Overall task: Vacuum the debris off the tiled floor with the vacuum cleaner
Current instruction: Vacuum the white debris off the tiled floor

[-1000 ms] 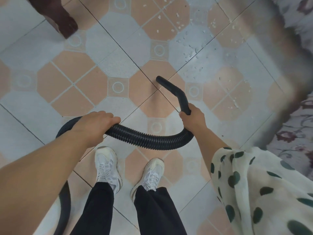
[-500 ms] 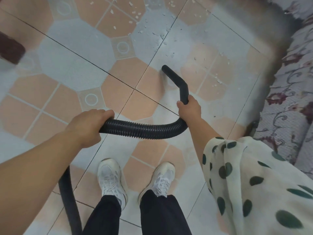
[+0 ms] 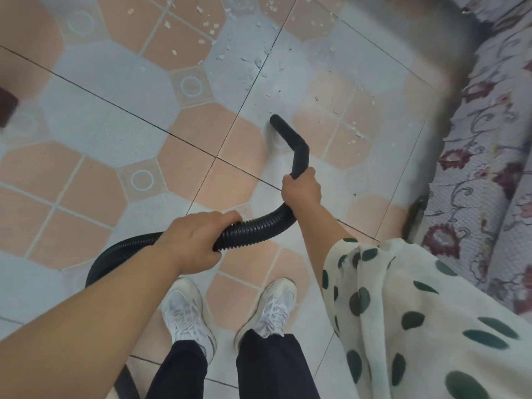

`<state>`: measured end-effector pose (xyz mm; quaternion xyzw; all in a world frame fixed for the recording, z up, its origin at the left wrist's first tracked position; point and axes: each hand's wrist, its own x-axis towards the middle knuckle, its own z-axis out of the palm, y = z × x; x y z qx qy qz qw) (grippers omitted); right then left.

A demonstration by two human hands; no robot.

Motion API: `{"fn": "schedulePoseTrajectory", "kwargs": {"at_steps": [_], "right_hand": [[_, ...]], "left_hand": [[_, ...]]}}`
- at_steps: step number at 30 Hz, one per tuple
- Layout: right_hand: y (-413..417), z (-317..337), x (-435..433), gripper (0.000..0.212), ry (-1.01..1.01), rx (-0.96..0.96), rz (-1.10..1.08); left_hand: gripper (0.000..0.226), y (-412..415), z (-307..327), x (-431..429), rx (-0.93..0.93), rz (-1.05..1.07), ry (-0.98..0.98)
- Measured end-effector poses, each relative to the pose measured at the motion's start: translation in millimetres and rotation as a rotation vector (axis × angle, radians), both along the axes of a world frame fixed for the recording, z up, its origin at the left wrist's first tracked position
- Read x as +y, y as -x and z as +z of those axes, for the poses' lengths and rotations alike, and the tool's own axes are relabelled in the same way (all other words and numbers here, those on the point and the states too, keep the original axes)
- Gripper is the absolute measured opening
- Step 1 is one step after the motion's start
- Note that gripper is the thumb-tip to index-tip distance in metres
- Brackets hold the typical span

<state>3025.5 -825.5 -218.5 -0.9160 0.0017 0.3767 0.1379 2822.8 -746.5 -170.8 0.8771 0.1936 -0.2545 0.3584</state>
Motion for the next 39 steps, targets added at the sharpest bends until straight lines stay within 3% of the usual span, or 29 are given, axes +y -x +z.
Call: {"fn": "schedulePoseTrajectory", "kwargs": {"at_steps": [7, 15, 19, 22, 25, 30, 34, 39], "right_hand": [[-10.1, 2.1, -26.8, 0.044, -0.063, 0.059, -0.196], [-21.0, -4.4, -61.9, 0.051, 0.052, -0.04, -0.177], [-17.6, -10.6, -95.5, 0.055, -0.082, -0.037, -0.419], [-28.8, -10.9, -117.2, 0.074, -0.281, 0.086, -0.714], [-46.2, -14.4, -125.6, 0.082, -0.387, 0.164, -0.858], [-52.2, -13.2, -142.8, 0.08, -0.42, 0.147, -0.86], [-32.9, -9.9, -173.0, 0.075, -0.413, 0.191, -0.859], [-12.1, -8.9, -209.0, 0.078, -0.352, 0.155, -0.919]], "left_hand": [[0.051, -16.2, 6.0, -2.0, -0.024, -0.191, -0.098], [0.047, -43.7, -4.6, -20.7, -0.029, -0.332, -0.157], [0.044, -53.0, -8.6, -34.4, -0.05, -0.388, -0.156], [0.044, -61.7, -9.5, -45.1, -0.088, -0.409, -0.16], [0.044, -72.5, -12.4, -52.6, -0.152, -0.381, -0.169], [0.053, -83.7, -19.7, -61.7, -0.256, -0.417, -0.168], [0.064, -80.4, -16.2, -75.6, -0.217, -0.537, -0.157], [0.054, -82.6, -14.0, -93.0, -0.154, -0.594, -0.113]]}}
